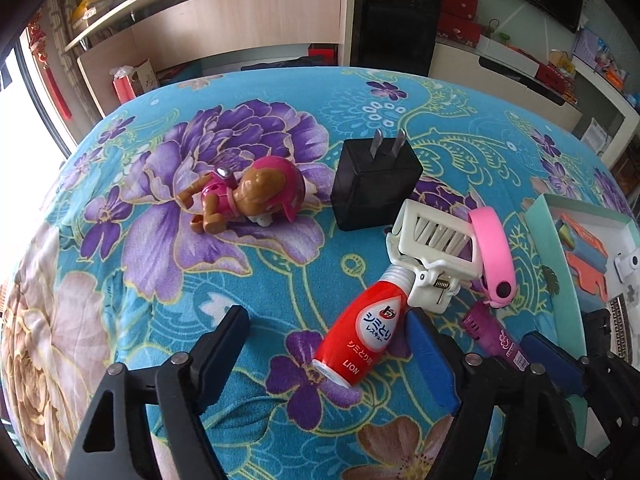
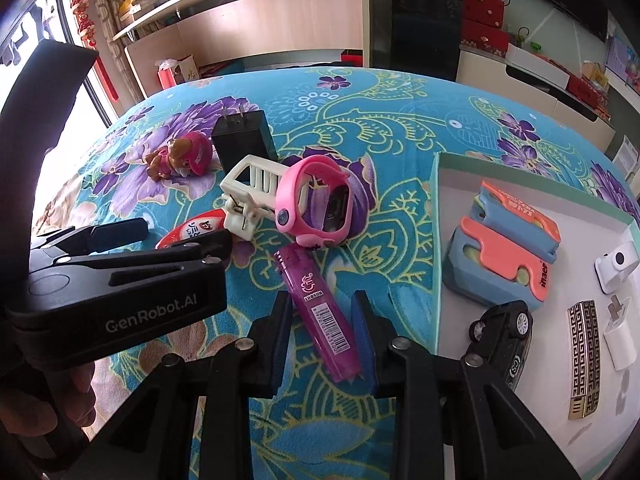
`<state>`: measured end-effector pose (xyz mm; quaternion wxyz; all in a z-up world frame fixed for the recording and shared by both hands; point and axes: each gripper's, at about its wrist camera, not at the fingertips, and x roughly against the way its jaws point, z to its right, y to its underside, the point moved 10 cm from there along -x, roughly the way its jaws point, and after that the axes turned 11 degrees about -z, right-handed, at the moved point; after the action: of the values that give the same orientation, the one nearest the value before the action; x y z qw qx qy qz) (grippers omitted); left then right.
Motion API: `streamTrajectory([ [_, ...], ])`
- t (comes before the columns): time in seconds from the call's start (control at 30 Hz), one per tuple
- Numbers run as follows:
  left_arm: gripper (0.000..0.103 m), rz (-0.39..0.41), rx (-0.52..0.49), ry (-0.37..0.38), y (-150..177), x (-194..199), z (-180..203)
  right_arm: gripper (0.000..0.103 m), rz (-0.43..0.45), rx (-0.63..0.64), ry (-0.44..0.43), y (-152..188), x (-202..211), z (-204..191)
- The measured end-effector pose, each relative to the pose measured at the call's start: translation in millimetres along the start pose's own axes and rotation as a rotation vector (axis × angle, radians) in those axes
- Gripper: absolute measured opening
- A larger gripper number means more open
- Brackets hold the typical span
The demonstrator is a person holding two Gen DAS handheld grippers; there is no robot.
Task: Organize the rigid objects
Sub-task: 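Grasp the pink lighter with the right tool while the left tool grasps the red LION bottle, then carry the pink lighter and red bottle over the white tray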
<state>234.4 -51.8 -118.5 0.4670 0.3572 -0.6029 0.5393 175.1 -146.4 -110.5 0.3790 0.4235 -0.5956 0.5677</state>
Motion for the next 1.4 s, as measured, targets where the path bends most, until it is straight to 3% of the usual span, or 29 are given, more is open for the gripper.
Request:
streamTrajectory([
  [0.07, 0.07, 0.005, -0.012, 0.011, -2.1, -0.2, 3.9, 0.032, 0.0, 0.001, 0.001, 0.0, -0.2, -0.1],
  [0.2, 0.06, 0.011, -0.026, 0.022, -3.1, 0.4, 7.0, 0.032, -0.001, 0.003, 0.005, 0.1, -0.5, -0.3],
  [0.33, 0.035, 0.02, -0.004, 0.027, -3.5, 2.6, 1.2, 0.032, -0.001, 0.003, 0.004, 0.2, -0.6, -0.3],
  [0.53, 0.034, 0.022, 0.074, 0.026, 3.2, 6.2, -20.2, 0.031, -0.001, 0.002, 0.003, -0.1, -1.1, -0.4],
  [0.7, 0.033, 0.024, 0.138, -0.002, 7.6, 8.3, -39.7, 0.022, 0.0, -0.014, -0.011, -0.3, 0.1, 2.4],
  [0.9, 0.033, 0.036, 0.172, -0.021, 9.7, 14.5, -49.8, 0.02, 0.011, -0.016, -0.093, -1.6, 5.6, -6.6],
  [1.17, 0.033, 0.141, 0.185, -0.02, 3.6, 57.3, -53.4, 0.02, 0.104, -0.028, -0.167, -10.8, 32.6, -12.7],
  [1.4, 0.033, 0.224, 0.148, 0.021, -4.2, 92.0, -31.5, 0.02, 0.19, -0.073, -0.15, -15.5, 61.9, 9.2],
])
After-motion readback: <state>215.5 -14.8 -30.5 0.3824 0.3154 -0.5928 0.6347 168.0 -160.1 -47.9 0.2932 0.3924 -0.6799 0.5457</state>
